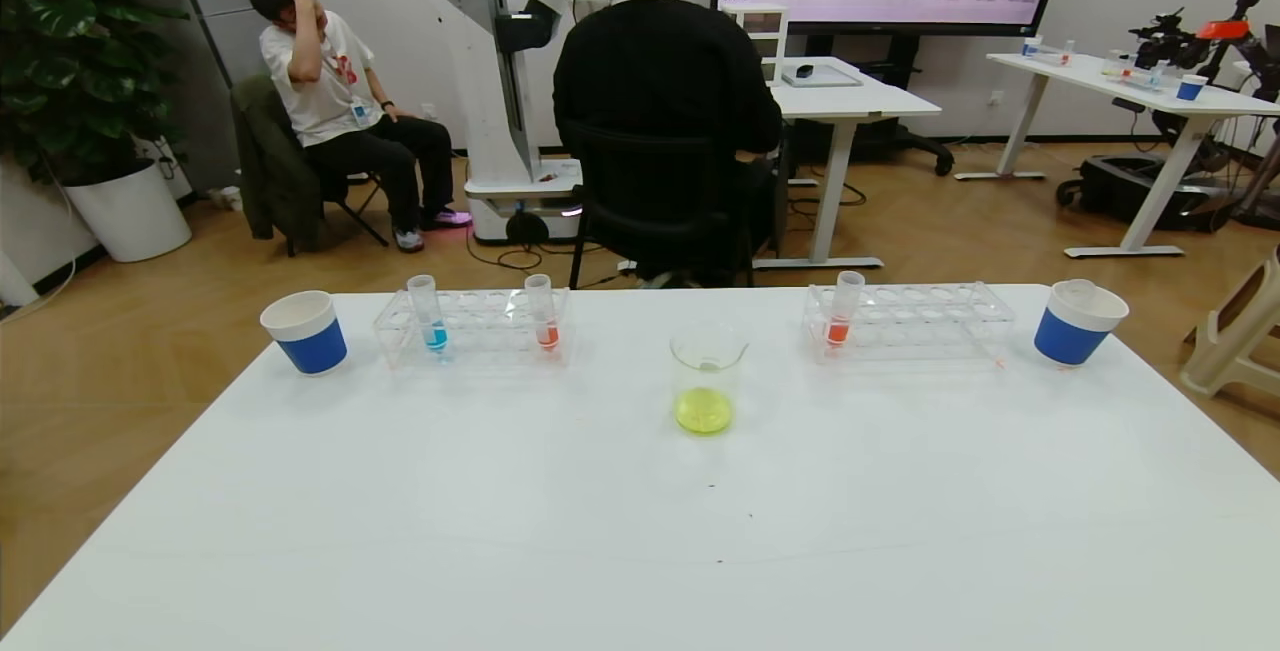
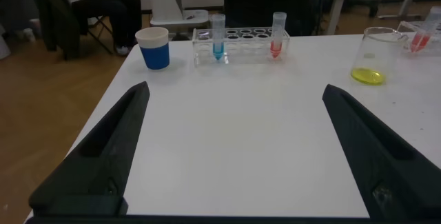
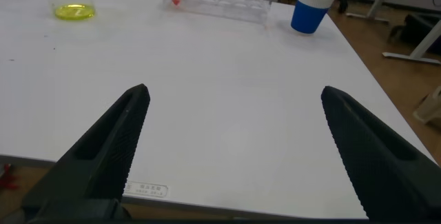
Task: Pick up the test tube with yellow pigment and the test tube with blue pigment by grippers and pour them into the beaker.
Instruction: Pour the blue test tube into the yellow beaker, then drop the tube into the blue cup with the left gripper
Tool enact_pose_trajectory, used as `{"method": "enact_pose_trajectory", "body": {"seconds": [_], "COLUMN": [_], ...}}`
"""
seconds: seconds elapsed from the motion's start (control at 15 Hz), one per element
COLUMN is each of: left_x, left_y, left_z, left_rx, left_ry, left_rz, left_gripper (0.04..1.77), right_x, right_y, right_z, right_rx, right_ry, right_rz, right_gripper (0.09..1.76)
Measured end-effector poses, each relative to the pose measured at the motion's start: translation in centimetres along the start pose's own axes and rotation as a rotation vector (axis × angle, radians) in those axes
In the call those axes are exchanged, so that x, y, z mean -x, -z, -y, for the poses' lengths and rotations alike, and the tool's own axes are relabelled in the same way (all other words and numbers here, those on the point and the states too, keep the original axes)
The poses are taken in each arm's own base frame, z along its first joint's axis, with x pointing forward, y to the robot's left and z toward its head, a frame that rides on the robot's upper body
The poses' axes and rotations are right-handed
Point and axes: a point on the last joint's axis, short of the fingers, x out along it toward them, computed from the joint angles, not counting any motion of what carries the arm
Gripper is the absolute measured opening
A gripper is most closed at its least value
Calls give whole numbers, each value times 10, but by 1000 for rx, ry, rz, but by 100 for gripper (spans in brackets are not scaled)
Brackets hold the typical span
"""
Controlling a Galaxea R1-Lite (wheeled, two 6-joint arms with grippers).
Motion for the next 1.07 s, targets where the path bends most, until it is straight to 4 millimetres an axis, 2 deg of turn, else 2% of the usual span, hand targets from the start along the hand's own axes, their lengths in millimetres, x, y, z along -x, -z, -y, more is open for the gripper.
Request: {"method": "enact_pose_trajectory", "body": {"seconds": [0.13, 0.27, 0.4, 0.53, 0.8, 0.93, 1.07], "left_x": [-15, -43, -80, -126, -214, -256, -289], "left_y": [-38, -71, -92, -100, -82, -58, -30], "left_z": [-1, -2, -4, -5, -8, -8, -8], "left_rx": [0, 0, -3, -5, -4, -4, -3], "left_ry": [10, 15, 15, 10, 7, 3, -10], "left_rz": [22, 41, 56, 53, 38, 36, 28], "left_gripper": [175, 175, 175, 175, 175, 175, 175], "right_x": [0, 0, 0, 0, 0, 0, 0], "right_y": [0, 0, 0, 0, 0, 0, 0], "right_z": [0, 0, 0, 0, 0, 0, 0], "right_rx": [0, 0, 0, 0, 0, 0, 0], "right_ry": [0, 0, 0, 0, 0, 0, 0], "right_rz": [0, 0, 0, 0, 0, 0, 0], "right_gripper": [174, 174, 174, 174, 174, 174, 174]}}
